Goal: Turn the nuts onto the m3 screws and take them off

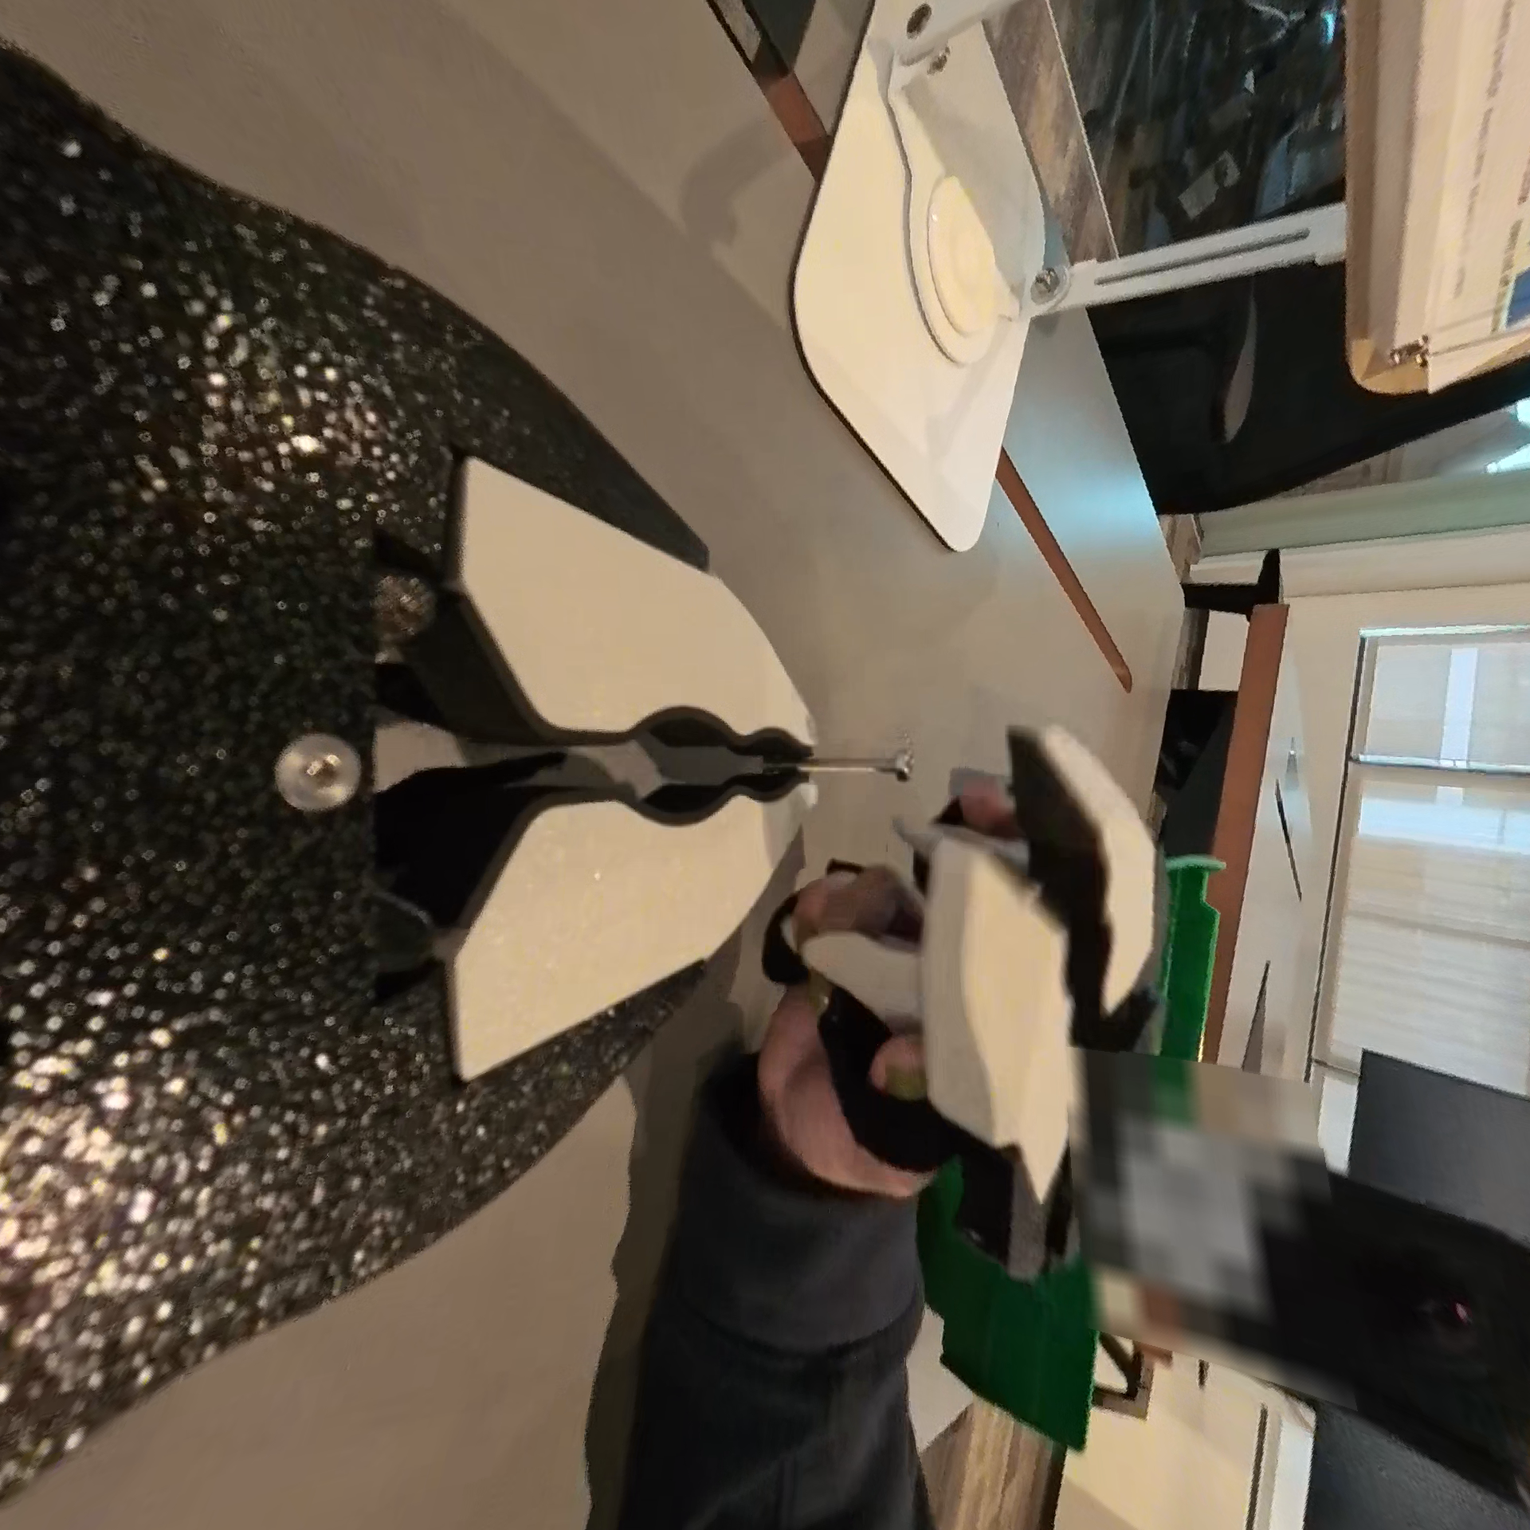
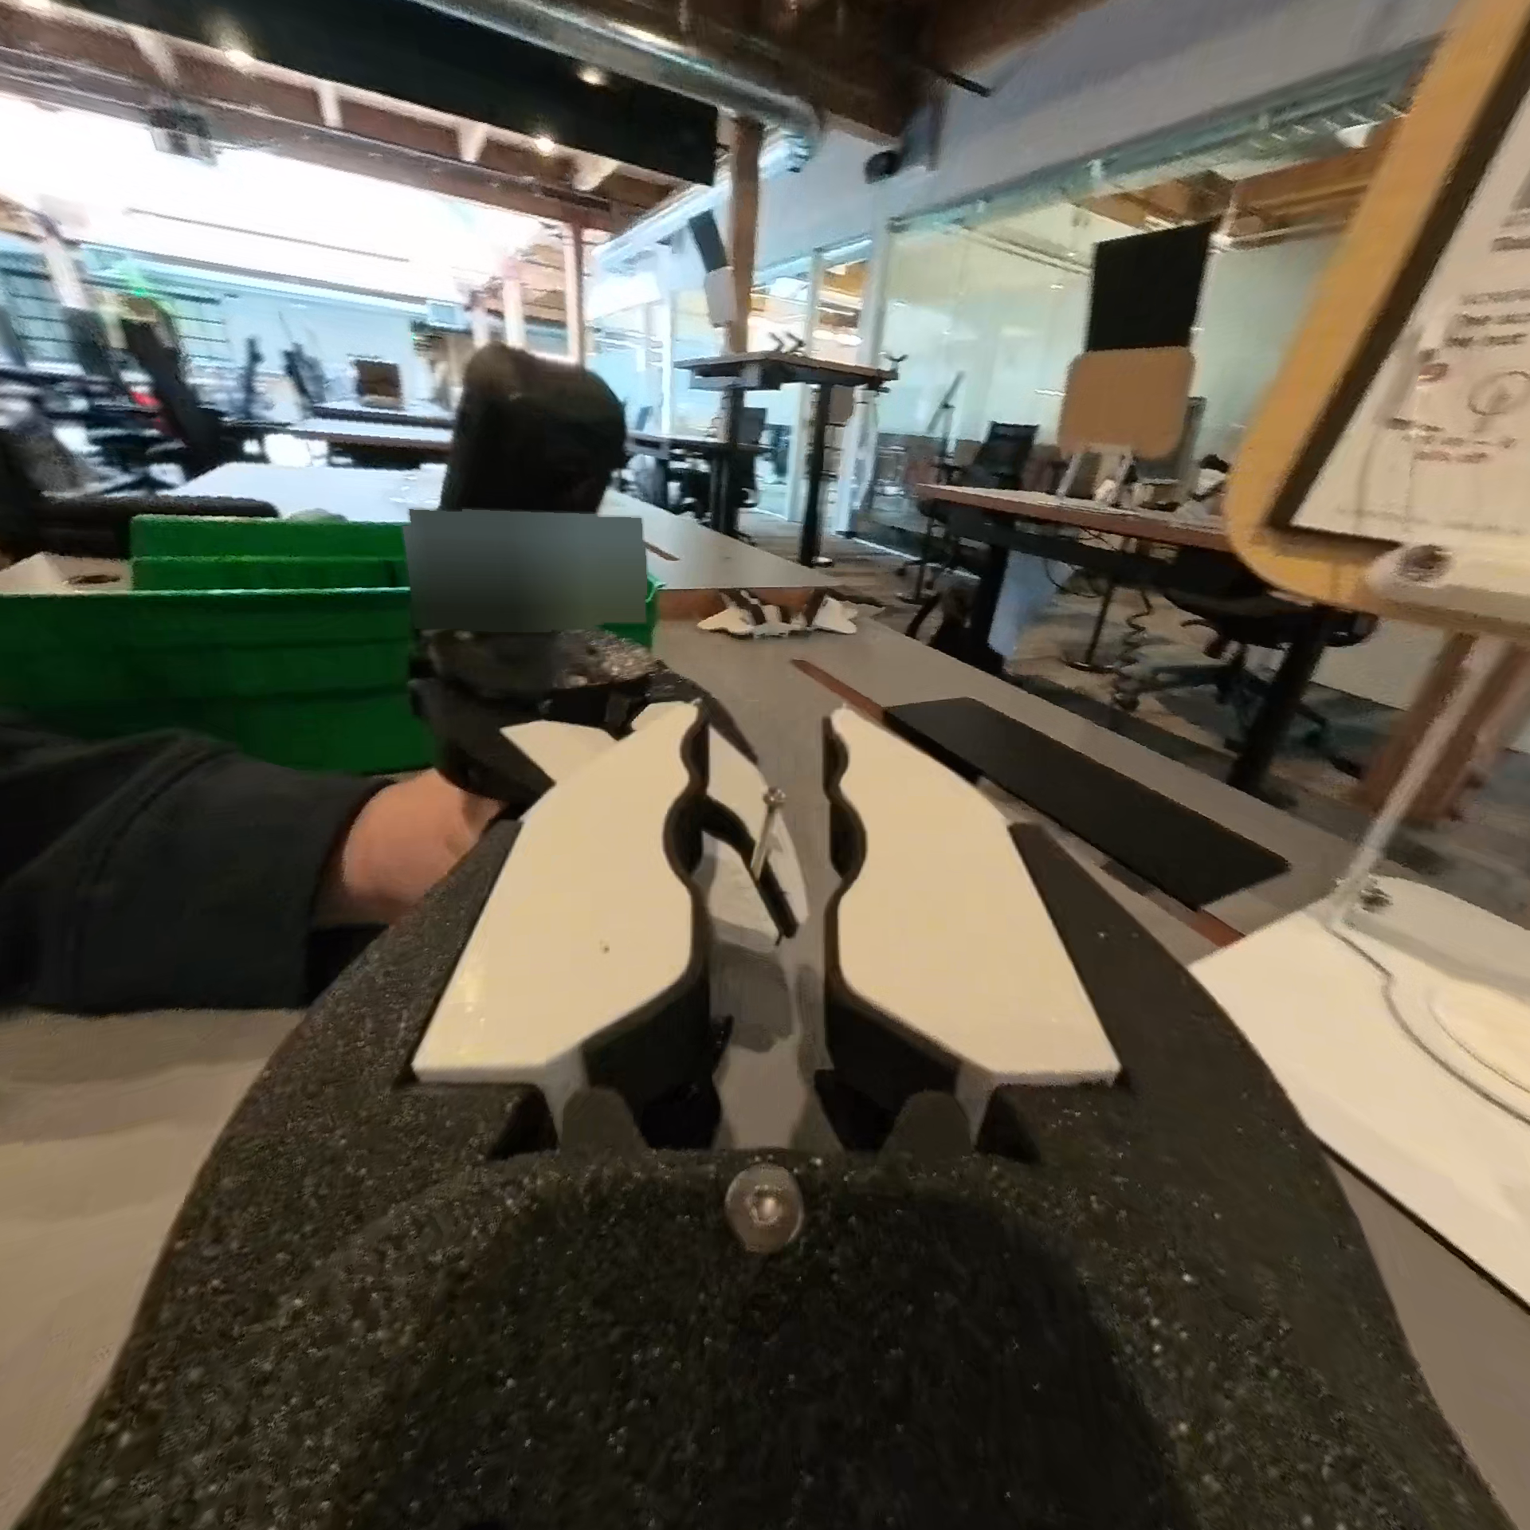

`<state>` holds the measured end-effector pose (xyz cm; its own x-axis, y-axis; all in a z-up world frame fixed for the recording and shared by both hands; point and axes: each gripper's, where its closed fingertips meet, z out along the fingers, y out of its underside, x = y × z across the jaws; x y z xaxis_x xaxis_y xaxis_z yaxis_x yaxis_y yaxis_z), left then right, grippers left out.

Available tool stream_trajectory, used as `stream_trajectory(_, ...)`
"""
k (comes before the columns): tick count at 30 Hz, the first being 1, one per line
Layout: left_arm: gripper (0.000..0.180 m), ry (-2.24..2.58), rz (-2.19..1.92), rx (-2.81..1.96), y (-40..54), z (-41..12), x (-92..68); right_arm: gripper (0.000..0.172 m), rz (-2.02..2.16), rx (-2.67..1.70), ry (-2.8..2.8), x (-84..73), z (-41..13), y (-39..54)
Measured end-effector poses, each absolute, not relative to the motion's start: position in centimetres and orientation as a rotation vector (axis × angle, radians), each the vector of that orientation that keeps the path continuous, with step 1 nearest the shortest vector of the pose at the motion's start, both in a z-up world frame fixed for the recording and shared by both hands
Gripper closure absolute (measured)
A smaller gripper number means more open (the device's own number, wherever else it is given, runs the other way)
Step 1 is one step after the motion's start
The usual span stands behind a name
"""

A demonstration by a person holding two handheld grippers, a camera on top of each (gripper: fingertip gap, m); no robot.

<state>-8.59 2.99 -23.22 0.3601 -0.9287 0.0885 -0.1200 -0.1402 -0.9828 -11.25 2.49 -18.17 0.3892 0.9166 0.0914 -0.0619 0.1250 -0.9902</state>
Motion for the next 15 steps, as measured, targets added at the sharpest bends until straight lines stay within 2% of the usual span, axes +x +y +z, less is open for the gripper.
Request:
stream_trajectory(5, 0.178, 1.056, -1.000, -1.510, 1.9, -23.2, -8.2, 0.131, 1.030, -1.189, -1.003, -12.4, -18.5, 0.9)
stream_trajectory(15, 0.178, 1.083, -1.099, -1.473, 1.1, -22.8, -8.2, 0.138, 1.081, -1.202, -1.069, -12.8, -19.3, 0.2)
